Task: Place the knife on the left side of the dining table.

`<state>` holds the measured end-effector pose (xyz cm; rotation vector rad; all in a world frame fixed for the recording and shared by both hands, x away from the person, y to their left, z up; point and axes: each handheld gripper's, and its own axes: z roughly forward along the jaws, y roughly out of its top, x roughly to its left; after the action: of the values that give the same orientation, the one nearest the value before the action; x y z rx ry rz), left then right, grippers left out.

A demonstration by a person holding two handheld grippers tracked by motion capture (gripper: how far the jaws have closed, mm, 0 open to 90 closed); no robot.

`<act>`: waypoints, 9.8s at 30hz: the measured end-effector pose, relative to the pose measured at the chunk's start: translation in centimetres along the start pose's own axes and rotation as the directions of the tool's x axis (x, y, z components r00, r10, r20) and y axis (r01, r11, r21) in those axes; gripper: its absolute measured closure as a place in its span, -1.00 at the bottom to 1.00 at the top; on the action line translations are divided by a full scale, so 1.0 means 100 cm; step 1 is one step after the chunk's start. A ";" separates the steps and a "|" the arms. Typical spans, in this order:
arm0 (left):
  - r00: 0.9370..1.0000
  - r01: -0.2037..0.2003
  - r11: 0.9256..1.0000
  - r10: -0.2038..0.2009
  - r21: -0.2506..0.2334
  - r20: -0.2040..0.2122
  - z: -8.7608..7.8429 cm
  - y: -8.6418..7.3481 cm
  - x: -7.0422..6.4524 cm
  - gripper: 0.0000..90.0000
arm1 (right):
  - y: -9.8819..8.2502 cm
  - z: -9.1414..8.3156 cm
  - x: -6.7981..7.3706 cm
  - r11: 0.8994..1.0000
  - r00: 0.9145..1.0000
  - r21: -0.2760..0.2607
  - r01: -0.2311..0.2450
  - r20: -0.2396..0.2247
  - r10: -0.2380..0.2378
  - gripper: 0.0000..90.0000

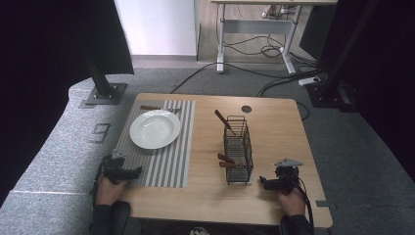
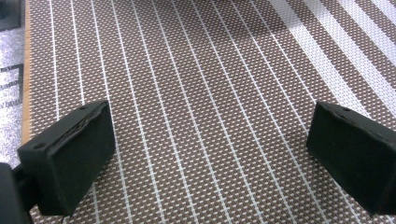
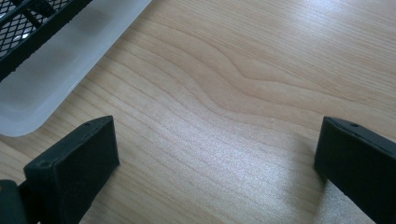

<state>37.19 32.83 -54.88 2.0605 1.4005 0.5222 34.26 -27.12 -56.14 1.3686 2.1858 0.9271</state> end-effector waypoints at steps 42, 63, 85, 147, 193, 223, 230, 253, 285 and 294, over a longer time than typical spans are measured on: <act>0.993 -0.055 0.992 0.066 -0.113 0.094 -0.019 0.057 -0.026 -1.00 | 0.000 0.000 0.002 1.000 1.000 0.001 -0.014 0.013 0.014 -1.00; 0.975 -0.089 0.976 0.126 -0.198 0.182 -0.027 0.121 -0.066 -1.00 | 0.000 0.000 0.002 1.000 1.000 0.000 -0.019 0.018 0.019 -1.00; 0.980 -0.002 0.974 0.047 -0.225 0.193 -0.030 0.187 -0.118 -1.00 | 0.000 0.000 0.002 1.000 1.000 0.001 -0.019 0.018 0.019 -1.00; 0.869 0.251 0.961 -0.172 -0.114 0.464 0.033 0.249 -0.223 0.68 | 0.000 0.000 0.002 1.000 1.000 0.000 -0.020 0.019 0.020 -1.00; 0.881 0.271 0.895 -0.083 -0.353 0.467 -0.112 0.258 -0.138 0.78 | 0.000 0.000 0.002 1.000 1.000 0.002 -0.018 0.018 0.018 -1.00; 0.908 0.346 0.904 -0.256 -0.252 0.330 -0.092 0.132 -0.051 0.78 | 0.000 0.000 0.002 1.000 1.000 0.001 -0.019 0.019 0.019 -1.00; 0.889 0.386 0.899 -0.301 -0.209 0.345 -0.078 0.107 -0.043 0.78 | 0.000 0.000 0.002 1.000 1.000 0.000 -0.019 0.019 0.019 -1.00; 0.926 0.354 0.901 -0.300 -0.251 0.229 -0.059 0.081 -0.017 0.58 | 0.000 0.000 0.003 1.000 1.000 0.000 -0.019 0.019 0.019 -1.00; 0.865 0.483 0.847 -0.423 -0.223 0.269 -0.021 0.029 0.029 0.33 | 0.000 0.000 0.003 1.000 1.000 0.000 -0.019 0.019 0.019 -1.00; 0.857 0.493 0.848 -0.436 -0.194 0.274 -0.010 0.021 0.040 0.32 | 0.000 0.000 0.003 1.000 1.000 0.000 -0.019 0.019 0.019 -1.00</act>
<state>39.52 36.18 -52.74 1.4466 1.5385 0.2391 34.12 -26.89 -56.14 1.3954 2.1618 0.9171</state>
